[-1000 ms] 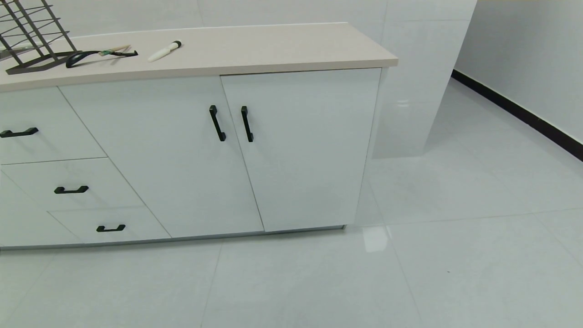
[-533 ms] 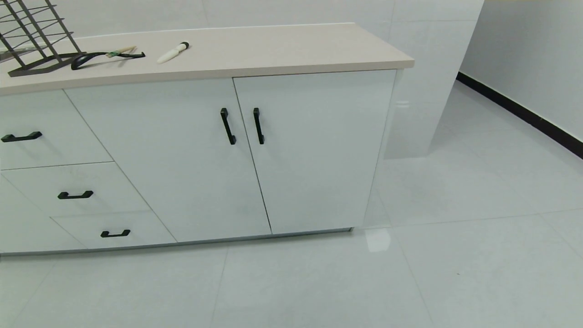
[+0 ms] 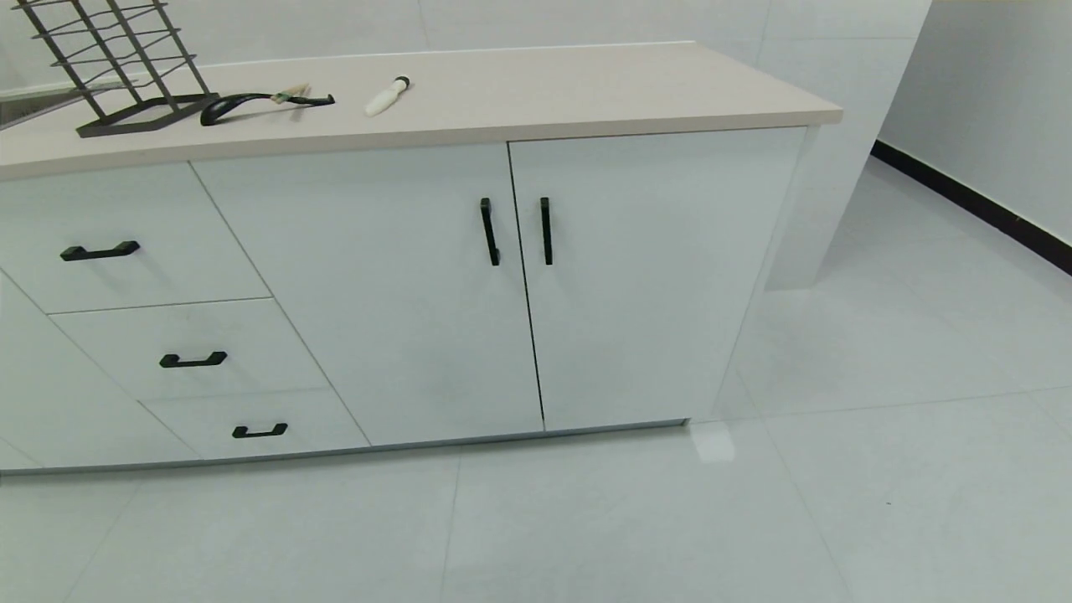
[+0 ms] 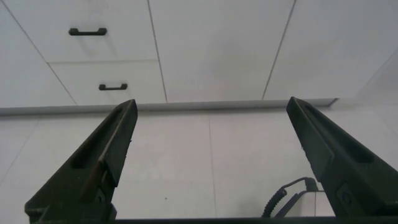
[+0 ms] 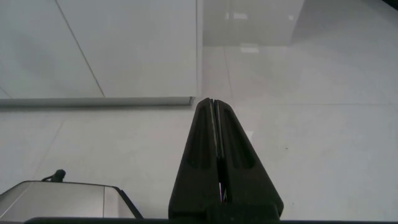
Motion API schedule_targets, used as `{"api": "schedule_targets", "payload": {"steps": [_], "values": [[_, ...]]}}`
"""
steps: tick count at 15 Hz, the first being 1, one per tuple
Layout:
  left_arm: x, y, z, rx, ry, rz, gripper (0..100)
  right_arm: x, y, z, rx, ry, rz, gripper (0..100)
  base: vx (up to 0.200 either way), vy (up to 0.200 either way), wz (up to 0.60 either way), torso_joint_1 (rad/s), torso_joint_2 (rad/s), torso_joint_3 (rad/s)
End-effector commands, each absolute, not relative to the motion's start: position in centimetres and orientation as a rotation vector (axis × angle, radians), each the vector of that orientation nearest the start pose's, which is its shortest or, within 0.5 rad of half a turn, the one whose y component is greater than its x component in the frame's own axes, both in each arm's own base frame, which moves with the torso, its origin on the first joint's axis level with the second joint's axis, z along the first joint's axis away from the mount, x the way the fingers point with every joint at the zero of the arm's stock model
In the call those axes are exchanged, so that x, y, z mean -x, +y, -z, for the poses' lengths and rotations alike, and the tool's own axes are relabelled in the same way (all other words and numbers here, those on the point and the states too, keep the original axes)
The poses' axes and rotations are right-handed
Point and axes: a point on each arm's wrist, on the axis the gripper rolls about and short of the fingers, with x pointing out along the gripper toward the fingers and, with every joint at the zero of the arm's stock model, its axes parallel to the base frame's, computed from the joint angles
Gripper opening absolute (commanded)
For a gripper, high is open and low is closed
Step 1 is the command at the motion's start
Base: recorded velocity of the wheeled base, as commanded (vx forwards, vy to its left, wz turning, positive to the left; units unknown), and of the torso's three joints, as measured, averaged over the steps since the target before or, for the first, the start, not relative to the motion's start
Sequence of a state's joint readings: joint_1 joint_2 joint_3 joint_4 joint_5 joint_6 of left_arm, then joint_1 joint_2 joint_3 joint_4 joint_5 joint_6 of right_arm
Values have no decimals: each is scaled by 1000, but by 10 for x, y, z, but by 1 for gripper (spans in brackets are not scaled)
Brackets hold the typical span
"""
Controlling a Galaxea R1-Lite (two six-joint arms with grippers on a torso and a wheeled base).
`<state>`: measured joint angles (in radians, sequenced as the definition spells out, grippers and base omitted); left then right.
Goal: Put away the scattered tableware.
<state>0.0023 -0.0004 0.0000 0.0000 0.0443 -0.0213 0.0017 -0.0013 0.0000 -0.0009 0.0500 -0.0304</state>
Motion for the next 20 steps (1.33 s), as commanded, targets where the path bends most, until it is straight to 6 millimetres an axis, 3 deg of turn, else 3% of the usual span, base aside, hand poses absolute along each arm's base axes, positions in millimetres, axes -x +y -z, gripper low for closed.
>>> {"api": "schedule_targets", "payload": {"steps": [1, 4, 10, 12, 20], "values": [[23, 1, -75, 21, -1, -48, 100, 23, 1, -75, 32, -1, -52, 0, 200, 0, 0, 7, -2, 7], [23, 1, -75, 21, 0, -46, 100, 23, 1, -75, 29, -1, -51, 0, 200, 0, 0, 1, 2, 2], [23, 1, -75, 21, -1, -48, 100, 23, 1, -75, 26, -1, -49, 0, 200, 200, 0, -2, 2, 2], [23, 1, -75, 21, -1, -48, 100, 23, 1, -75, 31, -1, -49, 0, 0, 200, 0, 5, 2, 5], [23, 1, -75, 21, -1, -48, 100, 23, 1, -75, 31, -1, -49, 0, 0, 175, 600, 1, 2, 2]]}}
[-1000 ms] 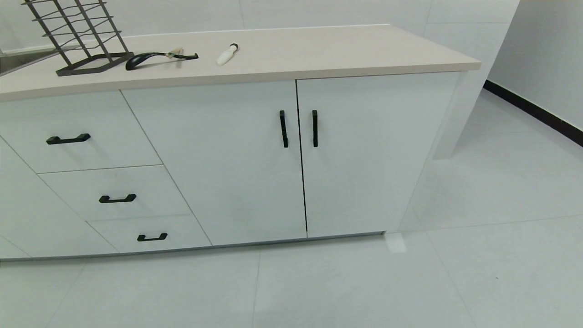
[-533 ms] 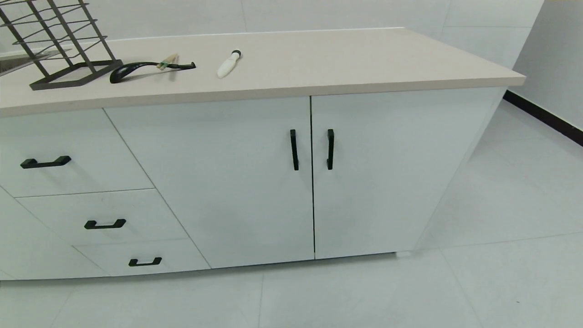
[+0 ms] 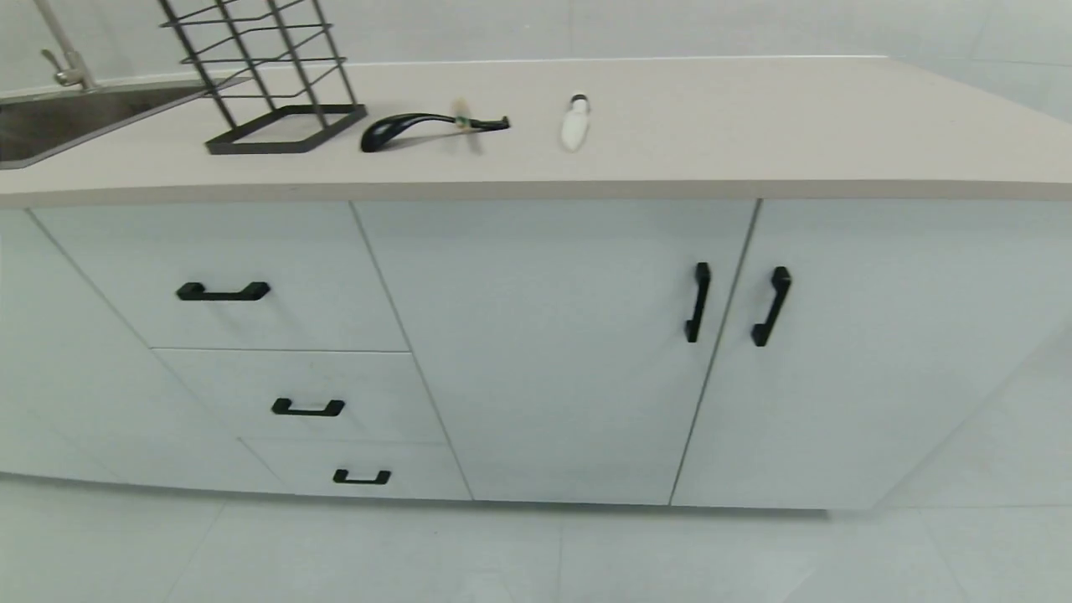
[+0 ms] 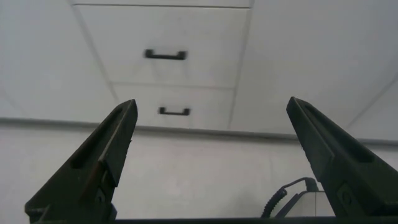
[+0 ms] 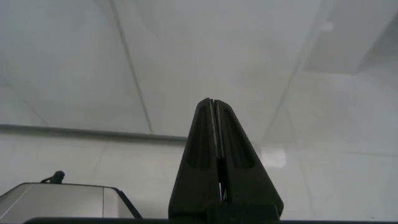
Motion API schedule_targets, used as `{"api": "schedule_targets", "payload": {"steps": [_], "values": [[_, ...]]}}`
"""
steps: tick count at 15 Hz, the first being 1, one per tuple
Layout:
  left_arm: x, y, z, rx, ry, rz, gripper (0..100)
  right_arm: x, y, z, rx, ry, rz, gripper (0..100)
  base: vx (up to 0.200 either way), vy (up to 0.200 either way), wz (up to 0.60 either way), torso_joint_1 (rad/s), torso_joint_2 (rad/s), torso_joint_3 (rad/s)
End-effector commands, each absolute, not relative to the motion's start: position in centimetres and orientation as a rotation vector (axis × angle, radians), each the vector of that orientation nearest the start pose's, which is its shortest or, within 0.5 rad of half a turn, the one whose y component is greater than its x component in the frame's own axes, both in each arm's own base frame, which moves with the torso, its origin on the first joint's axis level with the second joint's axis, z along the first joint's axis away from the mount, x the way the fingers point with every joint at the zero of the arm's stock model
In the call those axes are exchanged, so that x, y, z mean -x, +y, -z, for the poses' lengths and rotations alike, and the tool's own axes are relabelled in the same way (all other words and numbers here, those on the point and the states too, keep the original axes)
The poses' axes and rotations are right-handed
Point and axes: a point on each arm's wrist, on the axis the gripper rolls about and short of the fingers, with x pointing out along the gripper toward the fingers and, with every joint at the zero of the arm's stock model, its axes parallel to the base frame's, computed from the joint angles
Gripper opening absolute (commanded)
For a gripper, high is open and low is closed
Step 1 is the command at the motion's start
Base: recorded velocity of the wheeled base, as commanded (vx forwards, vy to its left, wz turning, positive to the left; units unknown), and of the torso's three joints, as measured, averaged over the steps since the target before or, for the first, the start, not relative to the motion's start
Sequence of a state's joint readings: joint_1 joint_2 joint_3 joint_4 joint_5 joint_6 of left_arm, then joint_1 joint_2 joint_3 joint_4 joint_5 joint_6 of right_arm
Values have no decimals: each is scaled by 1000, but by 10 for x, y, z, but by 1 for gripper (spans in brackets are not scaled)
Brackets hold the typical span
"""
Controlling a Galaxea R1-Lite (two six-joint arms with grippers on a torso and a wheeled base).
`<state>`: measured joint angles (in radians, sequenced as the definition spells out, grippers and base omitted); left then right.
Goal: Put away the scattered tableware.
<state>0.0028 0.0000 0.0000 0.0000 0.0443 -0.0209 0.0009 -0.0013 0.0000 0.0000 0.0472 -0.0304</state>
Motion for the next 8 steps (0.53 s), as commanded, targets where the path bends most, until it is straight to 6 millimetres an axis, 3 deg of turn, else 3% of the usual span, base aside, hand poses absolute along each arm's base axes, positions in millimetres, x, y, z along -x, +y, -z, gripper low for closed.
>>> {"api": "schedule_targets", "payload": {"steps": [1, 2, 5, 8], "values": [[23, 1, -75, 21, -1, -48, 100, 23, 1, -75, 31, -1, -49, 0, 0, 0, 600, 7, 7, -2], [23, 1, -75, 21, -1, -48, 100, 23, 1, -75, 31, -1, -49, 0, 0, 0, 600, -2, 7, 7], [23, 1, -75, 23, -1, -46, 100, 23, 1, -75, 29, -1, -51, 0, 0, 0, 0, 0, 0, 0], [23, 1, -75, 17, 0, -48, 100, 23, 1, -75, 28, -1, -49, 0, 0, 200, 0, 2, 2, 2]]}}
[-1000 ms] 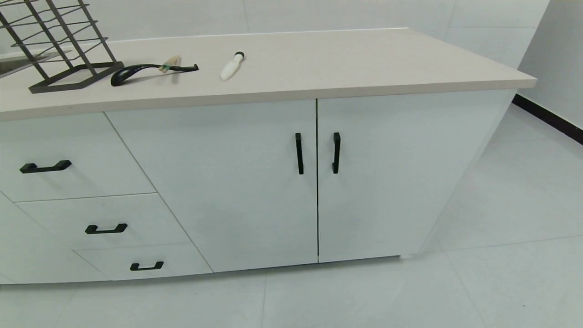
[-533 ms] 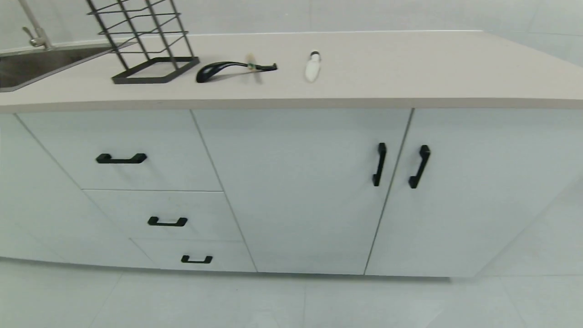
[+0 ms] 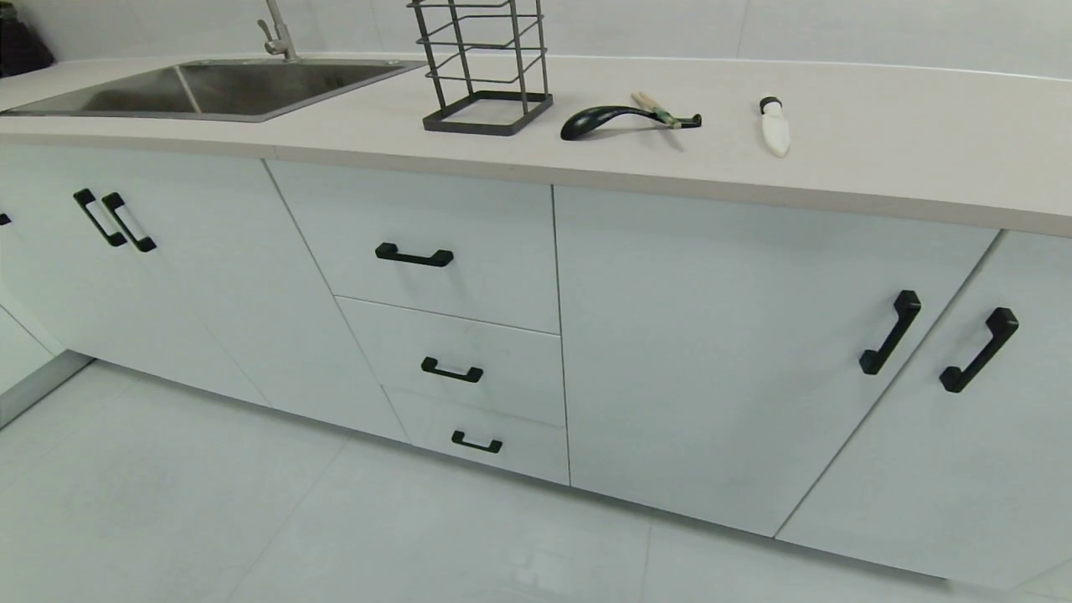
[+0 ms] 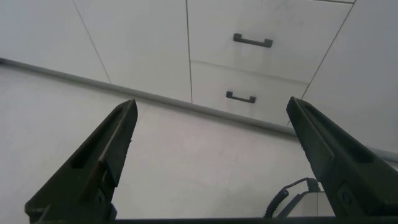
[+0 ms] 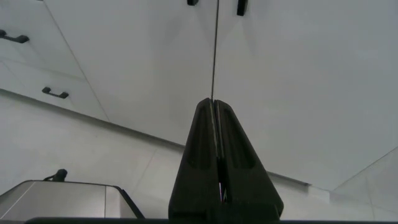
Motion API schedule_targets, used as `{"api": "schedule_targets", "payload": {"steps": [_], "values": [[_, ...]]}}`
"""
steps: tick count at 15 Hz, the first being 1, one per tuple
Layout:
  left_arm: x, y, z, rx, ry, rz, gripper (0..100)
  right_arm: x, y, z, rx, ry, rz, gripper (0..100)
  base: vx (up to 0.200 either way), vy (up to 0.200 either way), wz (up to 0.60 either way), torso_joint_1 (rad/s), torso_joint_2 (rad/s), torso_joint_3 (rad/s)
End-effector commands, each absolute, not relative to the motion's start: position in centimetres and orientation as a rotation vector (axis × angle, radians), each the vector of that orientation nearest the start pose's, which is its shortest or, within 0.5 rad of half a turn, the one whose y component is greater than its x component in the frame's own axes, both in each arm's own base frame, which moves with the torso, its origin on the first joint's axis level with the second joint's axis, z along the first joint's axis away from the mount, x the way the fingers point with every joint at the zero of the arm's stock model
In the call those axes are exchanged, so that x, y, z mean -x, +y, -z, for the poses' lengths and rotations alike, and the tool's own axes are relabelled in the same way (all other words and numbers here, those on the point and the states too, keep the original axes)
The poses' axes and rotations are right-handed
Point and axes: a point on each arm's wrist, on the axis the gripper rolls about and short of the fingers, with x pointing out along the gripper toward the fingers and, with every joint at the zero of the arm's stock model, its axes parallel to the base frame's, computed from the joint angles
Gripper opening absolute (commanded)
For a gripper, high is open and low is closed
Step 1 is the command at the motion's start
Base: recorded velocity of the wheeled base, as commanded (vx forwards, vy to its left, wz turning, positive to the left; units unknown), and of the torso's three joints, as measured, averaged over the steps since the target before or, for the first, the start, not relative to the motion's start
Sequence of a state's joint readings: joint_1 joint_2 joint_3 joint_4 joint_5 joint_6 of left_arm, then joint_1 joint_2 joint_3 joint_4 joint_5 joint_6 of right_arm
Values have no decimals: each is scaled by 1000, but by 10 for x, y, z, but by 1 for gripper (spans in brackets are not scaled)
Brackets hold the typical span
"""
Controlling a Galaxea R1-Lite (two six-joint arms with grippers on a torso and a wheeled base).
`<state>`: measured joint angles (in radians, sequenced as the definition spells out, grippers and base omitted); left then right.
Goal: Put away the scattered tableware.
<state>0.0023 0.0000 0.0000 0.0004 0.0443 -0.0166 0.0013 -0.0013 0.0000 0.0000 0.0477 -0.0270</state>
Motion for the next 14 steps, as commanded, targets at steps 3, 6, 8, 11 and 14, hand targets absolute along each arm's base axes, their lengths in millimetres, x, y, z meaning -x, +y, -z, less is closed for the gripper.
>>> {"api": "schedule_targets", "payload": {"steps": [3, 6, 8, 11, 14], "values": [[23, 1, -75, 17, 0, -46, 100, 23, 1, -75, 25, -1, -49, 0, 0, 200, 0, -1, 1, 2], [23, 1, -75, 5, 0, -46, 100, 23, 1, -75, 25, -1, -49, 0, 0, 200, 0, 7, 5, 1], [23, 1, -75, 6, 0, -46, 100, 23, 1, -75, 23, -1, -49, 0, 0, 200, 0, 5, 2, 2], [23, 1, -75, 3, 0, -46, 100, 23, 1, -76, 23, -2, -49, 0, 0, 200, 0, 4, -2, 2], [23, 1, -75, 15, 0, -48, 100, 23, 1, -76, 17, -2, -48, 0, 0, 0, -400, 0, -2, 2]]}}
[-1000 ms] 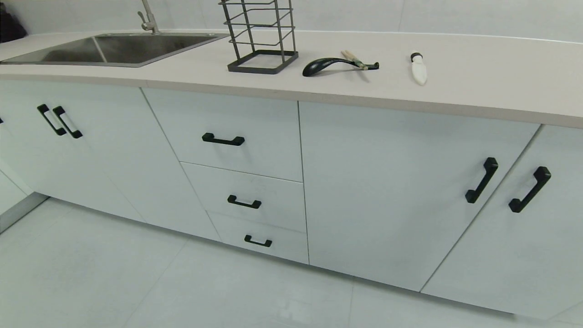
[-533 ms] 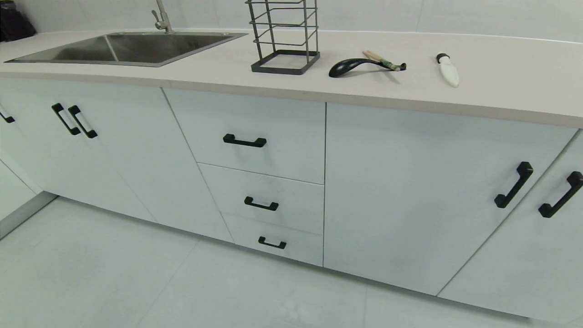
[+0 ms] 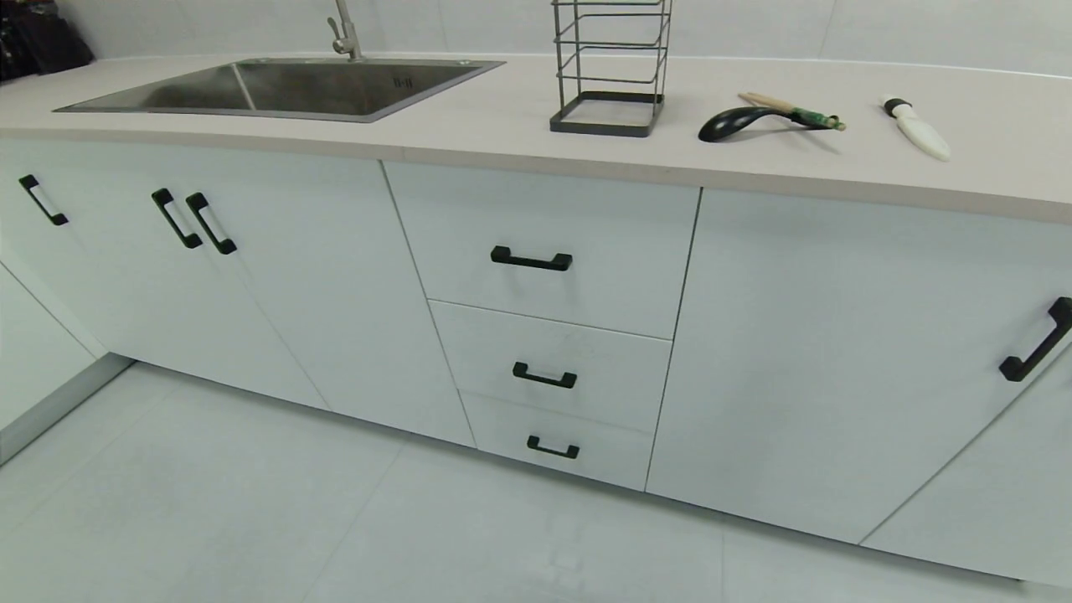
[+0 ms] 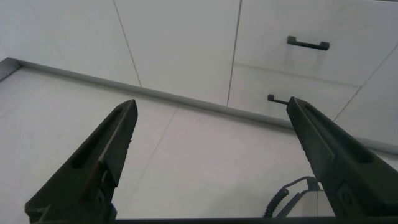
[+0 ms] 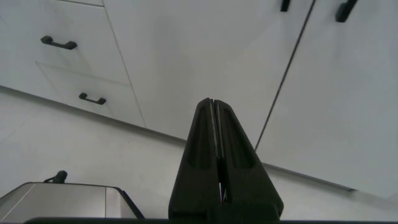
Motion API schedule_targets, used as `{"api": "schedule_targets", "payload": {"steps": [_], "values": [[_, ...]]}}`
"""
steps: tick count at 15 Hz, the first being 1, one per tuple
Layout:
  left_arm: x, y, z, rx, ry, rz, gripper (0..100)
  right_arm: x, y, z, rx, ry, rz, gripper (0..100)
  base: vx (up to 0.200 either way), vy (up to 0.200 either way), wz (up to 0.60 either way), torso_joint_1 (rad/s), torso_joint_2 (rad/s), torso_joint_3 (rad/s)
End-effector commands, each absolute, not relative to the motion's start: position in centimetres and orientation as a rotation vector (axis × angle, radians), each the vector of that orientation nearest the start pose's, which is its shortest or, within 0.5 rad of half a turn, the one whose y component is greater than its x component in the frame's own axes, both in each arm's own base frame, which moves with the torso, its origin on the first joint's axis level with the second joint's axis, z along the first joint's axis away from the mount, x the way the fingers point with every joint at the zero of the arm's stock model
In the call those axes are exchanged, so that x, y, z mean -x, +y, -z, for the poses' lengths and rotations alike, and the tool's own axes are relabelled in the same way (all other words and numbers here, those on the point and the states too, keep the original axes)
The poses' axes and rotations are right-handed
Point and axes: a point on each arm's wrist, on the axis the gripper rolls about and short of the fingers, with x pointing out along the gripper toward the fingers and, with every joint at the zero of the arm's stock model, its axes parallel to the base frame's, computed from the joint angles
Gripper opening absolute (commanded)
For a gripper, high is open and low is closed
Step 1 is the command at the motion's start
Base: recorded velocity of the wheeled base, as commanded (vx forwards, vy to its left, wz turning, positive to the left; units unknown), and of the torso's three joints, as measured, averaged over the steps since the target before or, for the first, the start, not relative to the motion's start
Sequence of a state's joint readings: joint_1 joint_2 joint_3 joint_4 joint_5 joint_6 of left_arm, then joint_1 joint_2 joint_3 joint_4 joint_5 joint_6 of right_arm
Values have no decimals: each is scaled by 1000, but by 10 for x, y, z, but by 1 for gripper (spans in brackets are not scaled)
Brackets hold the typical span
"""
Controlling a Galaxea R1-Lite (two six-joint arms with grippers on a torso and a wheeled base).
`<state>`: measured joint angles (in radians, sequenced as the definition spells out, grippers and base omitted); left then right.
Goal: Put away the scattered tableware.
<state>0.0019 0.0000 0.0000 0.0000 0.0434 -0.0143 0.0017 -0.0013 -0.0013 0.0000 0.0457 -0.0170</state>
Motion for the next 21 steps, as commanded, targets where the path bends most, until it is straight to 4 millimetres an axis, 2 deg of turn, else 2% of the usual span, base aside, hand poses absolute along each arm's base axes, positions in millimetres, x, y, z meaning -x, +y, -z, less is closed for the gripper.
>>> {"api": "schedule_targets", "payload": {"steps": [1, 10, 13, 21], "values": [[23, 1, -75, 20, 0, -44, 100, 23, 1, -76, 17, -2, -48, 0, 0, 0, -600, 2, -2, 2], [23, 1, -75, 18, 0, -44, 100, 23, 1, -76, 17, -2, -46, 0, 0, 0, 0, 0, 0, 0], [23, 1, -75, 17, 0, -46, 100, 23, 1, -76, 17, -2, -46, 0, 200, -200, 0, 1, 1, 2], [23, 1, -75, 20, 0, -46, 100, 23, 1, -76, 17, -2, -46, 0, 0, 0, 0, 0, 0, 0]]}}
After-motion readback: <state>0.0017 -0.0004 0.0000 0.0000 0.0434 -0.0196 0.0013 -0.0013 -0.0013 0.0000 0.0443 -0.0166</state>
